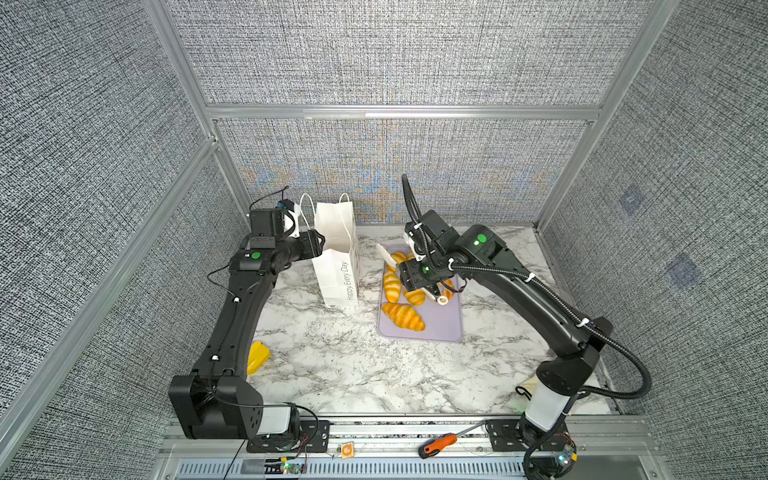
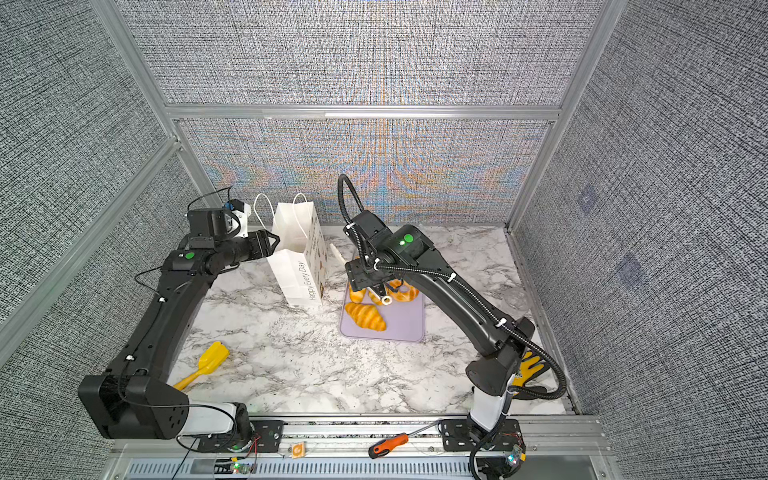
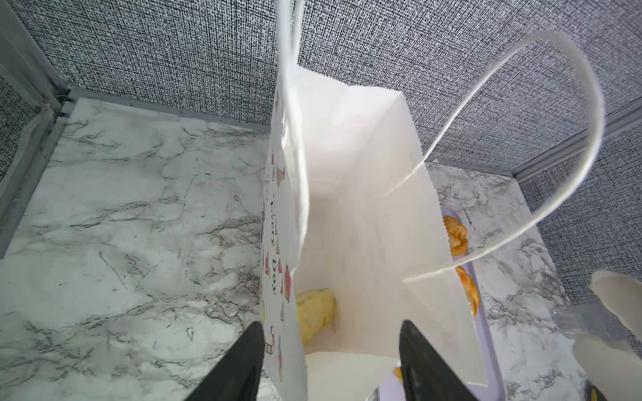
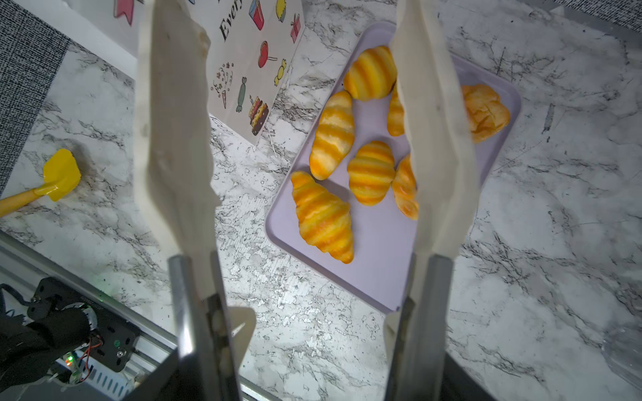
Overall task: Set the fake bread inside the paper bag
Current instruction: 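Withdraw the open tongs from the bag toward the tray with the right gripper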
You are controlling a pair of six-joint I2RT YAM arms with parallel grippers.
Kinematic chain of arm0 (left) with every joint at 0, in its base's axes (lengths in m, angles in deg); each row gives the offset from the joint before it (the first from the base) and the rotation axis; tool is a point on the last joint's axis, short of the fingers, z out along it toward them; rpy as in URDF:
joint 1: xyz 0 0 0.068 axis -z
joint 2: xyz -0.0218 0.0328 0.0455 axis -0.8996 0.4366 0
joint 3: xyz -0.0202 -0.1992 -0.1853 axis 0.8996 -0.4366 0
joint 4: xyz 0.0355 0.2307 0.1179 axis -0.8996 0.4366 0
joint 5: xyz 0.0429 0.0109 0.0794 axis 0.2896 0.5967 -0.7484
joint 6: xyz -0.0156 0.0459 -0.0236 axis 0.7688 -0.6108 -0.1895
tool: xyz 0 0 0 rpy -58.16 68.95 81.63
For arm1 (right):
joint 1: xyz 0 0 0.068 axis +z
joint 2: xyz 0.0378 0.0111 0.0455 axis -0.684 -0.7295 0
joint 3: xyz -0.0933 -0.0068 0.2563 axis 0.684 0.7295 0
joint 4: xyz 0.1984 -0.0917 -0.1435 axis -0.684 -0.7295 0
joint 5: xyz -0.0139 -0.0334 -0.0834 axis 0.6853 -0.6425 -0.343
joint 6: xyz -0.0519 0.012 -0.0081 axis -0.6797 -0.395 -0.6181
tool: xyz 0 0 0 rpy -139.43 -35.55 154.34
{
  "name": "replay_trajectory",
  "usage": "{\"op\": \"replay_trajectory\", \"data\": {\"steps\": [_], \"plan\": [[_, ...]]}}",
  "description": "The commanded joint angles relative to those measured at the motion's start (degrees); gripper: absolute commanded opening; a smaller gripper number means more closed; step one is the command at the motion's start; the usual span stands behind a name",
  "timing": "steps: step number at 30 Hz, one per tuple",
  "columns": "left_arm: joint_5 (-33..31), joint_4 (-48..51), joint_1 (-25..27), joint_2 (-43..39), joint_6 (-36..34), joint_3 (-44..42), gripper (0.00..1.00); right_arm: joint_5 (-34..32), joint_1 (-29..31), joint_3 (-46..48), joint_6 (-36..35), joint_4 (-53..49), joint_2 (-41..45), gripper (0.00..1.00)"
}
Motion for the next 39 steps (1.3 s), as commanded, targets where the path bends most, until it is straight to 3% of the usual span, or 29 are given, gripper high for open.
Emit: {"op": "replay_trajectory", "data": {"steps": [1,15,26,35,39], "plan": [[-1.19,2.48,-0.07,1.49,-2.90,1.63,0.58,-0.92,-0.89,2.62,1.22,2.17,1.89,0.75],[-2.30,7.19,-0.09,6.49,-5.11,6.09,0.35,-2.89,-5.63,20.52,0.86,3.90,11.61,0.75],[-0.04,7.93,0.03,8.20,0.67,6.09,0.07,0.51,-11.85,33.57,-0.91,9.51,19.66,0.75],[4.43,2.96,0.16,9.09,10.90,4.96,0.00,3.06,-15.22,40.63,-3.48,12.56,21.78,0.75],[2.35,1.40,0.47,8.68,14.35,4.68,0.00,4.44,-16.54,43.20,-4.32,14.49,22.76,0.75]]}}
